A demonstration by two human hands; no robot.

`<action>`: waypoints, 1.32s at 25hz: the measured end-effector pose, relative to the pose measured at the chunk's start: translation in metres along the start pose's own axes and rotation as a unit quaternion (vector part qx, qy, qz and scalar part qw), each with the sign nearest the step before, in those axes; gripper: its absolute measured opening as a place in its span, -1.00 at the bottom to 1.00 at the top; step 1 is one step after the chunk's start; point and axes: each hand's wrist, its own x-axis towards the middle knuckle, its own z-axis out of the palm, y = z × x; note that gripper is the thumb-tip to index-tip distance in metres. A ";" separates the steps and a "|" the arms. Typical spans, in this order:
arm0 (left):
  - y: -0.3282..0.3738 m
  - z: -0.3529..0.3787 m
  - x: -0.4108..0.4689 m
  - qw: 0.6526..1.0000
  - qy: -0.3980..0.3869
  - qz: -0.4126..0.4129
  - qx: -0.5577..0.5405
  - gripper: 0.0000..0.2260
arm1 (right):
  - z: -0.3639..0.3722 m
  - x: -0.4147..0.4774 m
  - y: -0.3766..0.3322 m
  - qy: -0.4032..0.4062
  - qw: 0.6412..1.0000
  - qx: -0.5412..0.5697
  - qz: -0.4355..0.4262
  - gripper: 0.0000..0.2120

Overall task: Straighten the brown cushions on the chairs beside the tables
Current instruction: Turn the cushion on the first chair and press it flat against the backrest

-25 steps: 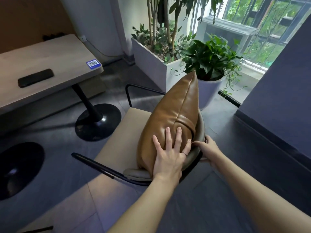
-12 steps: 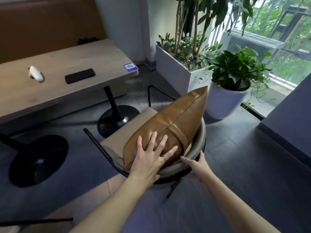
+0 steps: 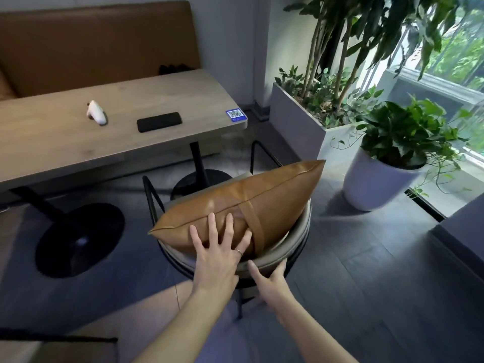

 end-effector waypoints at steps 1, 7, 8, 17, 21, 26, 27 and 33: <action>0.002 0.003 0.001 1.000 0.005 -0.004 -0.007 -0.08 | 0.000 0.002 -0.001 0.007 1.000 -0.016 -0.014 0.16; -0.003 0.002 0.018 0.997 -0.017 -0.043 -0.060 -0.14 | 0.005 0.016 -0.025 0.011 0.997 -0.070 -0.008 0.12; -0.002 -0.003 0.023 0.996 -0.012 -0.054 -0.069 -0.16 | 0.003 0.020 -0.031 0.004 0.998 -0.059 -0.001 0.14; 0.009 0.015 0.041 0.994 0.033 -0.088 -0.062 0.17 | -0.034 0.037 -0.047 0.062 0.994 -0.063 -0.069 0.17; 0.003 0.020 0.046 0.993 0.010 -0.093 -0.070 0.22 | -0.029 0.051 -0.048 0.050 0.993 -0.080 -0.077 0.06; -0.009 0.018 0.057 0.991 -0.010 -0.114 -0.066 0.22 | -0.026 0.064 -0.059 -0.021 0.989 -0.140 -0.052 0.15; -0.011 0.019 0.058 0.991 -0.010 -0.111 -0.069 0.22 | -0.032 0.067 -0.059 -0.041 0.986 -0.157 -0.046 0.17; -0.015 0.015 0.069 0.989 -0.039 -0.134 -0.048 0.22 | -0.083 0.099 -0.095 -0.018 0.987 -0.147 -0.056 -0.19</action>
